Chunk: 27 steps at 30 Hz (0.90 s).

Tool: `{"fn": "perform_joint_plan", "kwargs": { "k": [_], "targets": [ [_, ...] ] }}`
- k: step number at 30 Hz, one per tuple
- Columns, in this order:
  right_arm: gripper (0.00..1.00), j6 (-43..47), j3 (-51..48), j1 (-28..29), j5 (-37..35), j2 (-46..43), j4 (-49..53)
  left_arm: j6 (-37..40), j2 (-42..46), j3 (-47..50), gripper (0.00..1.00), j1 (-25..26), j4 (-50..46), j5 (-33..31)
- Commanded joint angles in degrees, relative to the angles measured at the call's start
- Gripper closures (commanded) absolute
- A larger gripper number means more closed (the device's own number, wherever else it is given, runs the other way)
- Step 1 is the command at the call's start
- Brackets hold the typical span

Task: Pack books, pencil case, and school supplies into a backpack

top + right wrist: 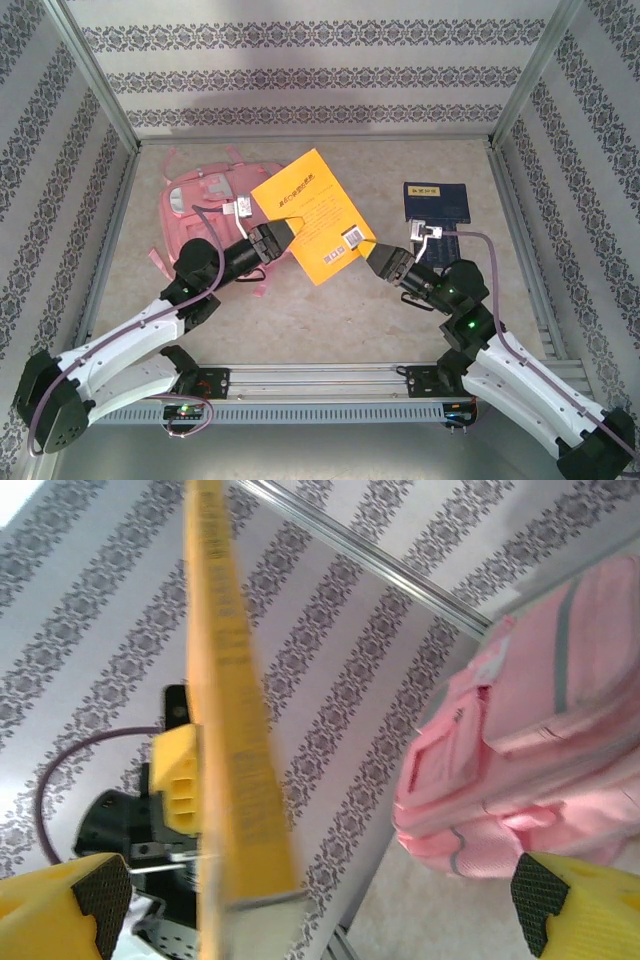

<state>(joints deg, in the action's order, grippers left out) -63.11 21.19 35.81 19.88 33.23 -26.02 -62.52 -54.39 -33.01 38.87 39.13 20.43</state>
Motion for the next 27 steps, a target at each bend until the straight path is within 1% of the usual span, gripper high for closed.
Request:
{"fn": "perform_joint_plan", "kwargs": {
  "k": [1, 4, 7, 11, 15, 19, 25, 27],
  "targets": [
    [0.02, 0.19, 1.34, 2.48, -4.79, 1.89, -9.61, -1.14, -1.52, -2.46, 1.00, 1.85, 9.41, -4.11],
    [0.03, -0.90, 2.17, 4.03, -4.56, 5.19, -12.85, -0.26, -2.59, -2.76, 1.00, 3.01, 9.82, -5.96],
    [0.09, -3.72, 2.74, 5.32, -6.19, 8.13, -15.31, 0.87, -3.76, -2.83, 1.00, 4.81, 10.99, -8.31],
    [0.19, -6.04, 3.33, 6.30, -7.28, 10.46, -17.90, 2.00, -4.90, -2.67, 1.00, 6.36, 12.03, -9.93],
    [0.29, -6.06, 2.81, 7.65, -9.61, 10.97, -19.03, 2.96, -4.75, -2.13, 1.00, 6.92, 12.64, -12.09],
    [0.44, -7.49, 2.42, 8.22, -11.57, 11.24, -18.18, 3.83, -4.81, -2.22, 1.00, 7.40, 12.46, -13.10],
    [0.48, -7.20, 2.14, 9.30, -11.86, 11.86, -18.63, 4.12, -4.92, -1.82, 1.00, 7.60, 11.91, -15.06],
    [0.51, -6.73, 2.16, 9.74, -12.35, 12.11, -18.76, 4.01, -5.12, -1.78, 1.00, 7.77, 11.88, -15.39]
  ]
}}
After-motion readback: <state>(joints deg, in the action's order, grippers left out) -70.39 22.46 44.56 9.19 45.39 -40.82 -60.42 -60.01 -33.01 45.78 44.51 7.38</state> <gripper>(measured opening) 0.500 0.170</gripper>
